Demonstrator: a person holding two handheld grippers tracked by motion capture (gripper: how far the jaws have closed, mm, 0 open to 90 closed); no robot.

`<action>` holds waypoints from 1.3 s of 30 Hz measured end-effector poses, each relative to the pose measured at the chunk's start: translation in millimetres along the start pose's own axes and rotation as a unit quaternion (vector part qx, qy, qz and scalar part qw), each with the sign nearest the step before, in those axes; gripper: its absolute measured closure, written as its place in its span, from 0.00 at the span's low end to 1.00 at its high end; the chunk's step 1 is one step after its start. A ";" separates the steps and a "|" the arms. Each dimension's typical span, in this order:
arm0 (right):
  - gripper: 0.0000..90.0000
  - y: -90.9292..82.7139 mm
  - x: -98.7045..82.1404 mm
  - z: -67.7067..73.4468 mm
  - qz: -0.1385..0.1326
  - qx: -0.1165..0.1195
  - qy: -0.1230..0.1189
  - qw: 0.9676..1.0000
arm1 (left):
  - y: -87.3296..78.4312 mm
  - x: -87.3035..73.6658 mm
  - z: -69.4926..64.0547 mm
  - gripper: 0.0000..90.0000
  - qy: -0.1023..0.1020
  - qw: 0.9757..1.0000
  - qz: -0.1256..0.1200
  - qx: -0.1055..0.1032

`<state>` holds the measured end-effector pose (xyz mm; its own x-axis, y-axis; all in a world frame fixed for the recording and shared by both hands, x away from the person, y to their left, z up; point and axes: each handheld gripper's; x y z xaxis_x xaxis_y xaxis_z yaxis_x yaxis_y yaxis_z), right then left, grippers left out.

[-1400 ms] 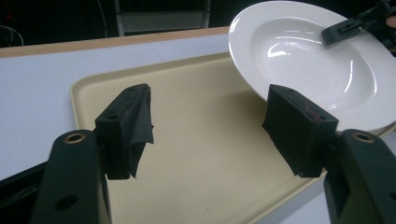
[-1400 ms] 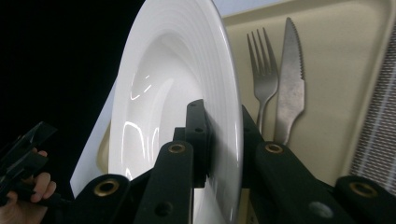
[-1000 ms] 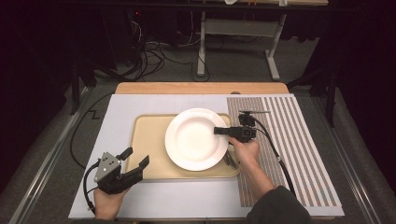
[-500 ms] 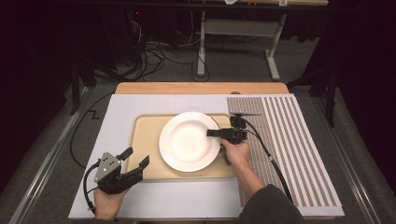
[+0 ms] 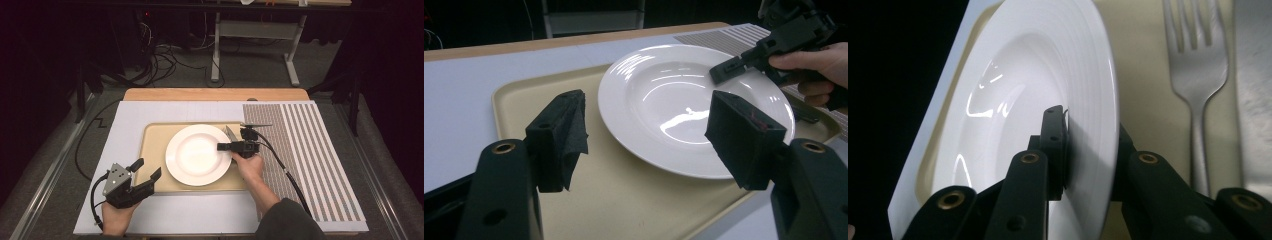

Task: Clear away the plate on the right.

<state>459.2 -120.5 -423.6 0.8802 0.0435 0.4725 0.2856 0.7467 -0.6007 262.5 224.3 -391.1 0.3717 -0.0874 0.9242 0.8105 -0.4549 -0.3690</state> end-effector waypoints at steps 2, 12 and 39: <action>0.85 6.1 -3.3 -0.4 0.006 -0.002 0.000 1.000 | -0.4 0.0 0.8 0.37 -0.003 1.000 -0.001 -0.001; 0.81 10.1 -9.1 -2.2 0.010 -0.022 -0.016 1.000 | -1.8 -0.7 0.2 0.37 -0.003 1.000 -0.002 -0.001; 0.72 -2.3 -4.5 -6.0 0.002 -0.026 -0.046 0.999 | -1.4 -0.8 0.2 0.37 -0.003 1.000 -0.001 0.002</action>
<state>456.9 -126.3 -428.2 0.8437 0.1099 0.5254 0.3031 0.7103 -0.6353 261.2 225.2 -391.3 0.3733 -0.0818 0.9241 0.8127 -0.4515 -0.3683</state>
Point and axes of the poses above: each handheld gripper's, and its own axes: y roughly forward along the jaws, x roughly out of its top, z roughly to its left
